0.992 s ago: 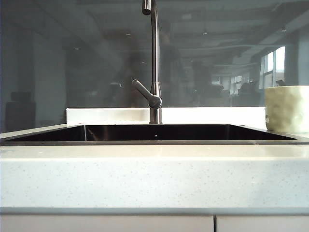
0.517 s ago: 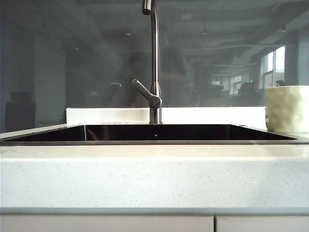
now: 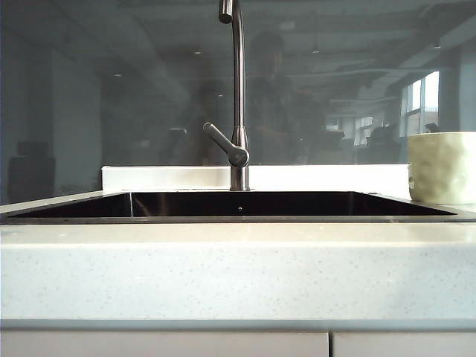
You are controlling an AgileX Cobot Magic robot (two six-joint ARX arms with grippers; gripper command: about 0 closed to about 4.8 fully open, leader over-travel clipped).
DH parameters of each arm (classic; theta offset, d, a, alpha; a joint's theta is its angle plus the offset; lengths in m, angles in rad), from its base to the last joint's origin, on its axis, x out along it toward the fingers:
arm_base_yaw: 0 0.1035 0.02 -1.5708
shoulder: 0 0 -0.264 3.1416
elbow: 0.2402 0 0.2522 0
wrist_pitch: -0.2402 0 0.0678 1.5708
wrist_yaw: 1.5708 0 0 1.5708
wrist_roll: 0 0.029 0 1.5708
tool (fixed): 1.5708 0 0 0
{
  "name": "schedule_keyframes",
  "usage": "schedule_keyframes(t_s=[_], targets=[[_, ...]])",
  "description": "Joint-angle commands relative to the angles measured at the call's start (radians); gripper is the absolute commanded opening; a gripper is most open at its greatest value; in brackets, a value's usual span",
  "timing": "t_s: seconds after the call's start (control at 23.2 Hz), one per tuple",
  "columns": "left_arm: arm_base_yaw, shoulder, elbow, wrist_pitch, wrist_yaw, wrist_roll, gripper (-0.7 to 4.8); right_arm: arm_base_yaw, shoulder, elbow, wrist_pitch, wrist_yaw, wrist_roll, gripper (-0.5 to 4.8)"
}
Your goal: Pick up the mug next to the sink, go to the faucet to get some water, pour the water into the sink, and finally put the mug back to its place.
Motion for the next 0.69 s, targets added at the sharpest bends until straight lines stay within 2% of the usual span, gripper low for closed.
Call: schedule_keyframes(t_s=[0.04, 0.17, 0.3, 0.47, 0.69], targets=[[0.002, 0.000, 0.004, 0.013, 0.000, 0.000, -0.06, 0.000, -0.042, 0.001, -0.014, 0.001, 0.000, -0.01], [0.002, 0.000, 0.004, 0.012, 0.000, 0.000, -0.06, 0.000, -0.142, 0.001, -0.105, 0.009, -0.004, -0.01], [0.002, 0.000, 0.004, 0.012, 0.000, 0.000, -0.06, 0.000, -0.312, 0.001, -0.248, 0.081, -0.004, -0.01], [0.002, 0.000, 0.004, 0.012, 0.000, 0.000, -0.06, -0.002, -0.553, 0.001, -0.418, 0.090, -0.011, -0.01], [0.002, 0.000, 0.004, 0.012, 0.000, 0.000, -0.06, 0.000, -0.919, 0.001, -0.788, 0.090, -0.010, -0.01]])
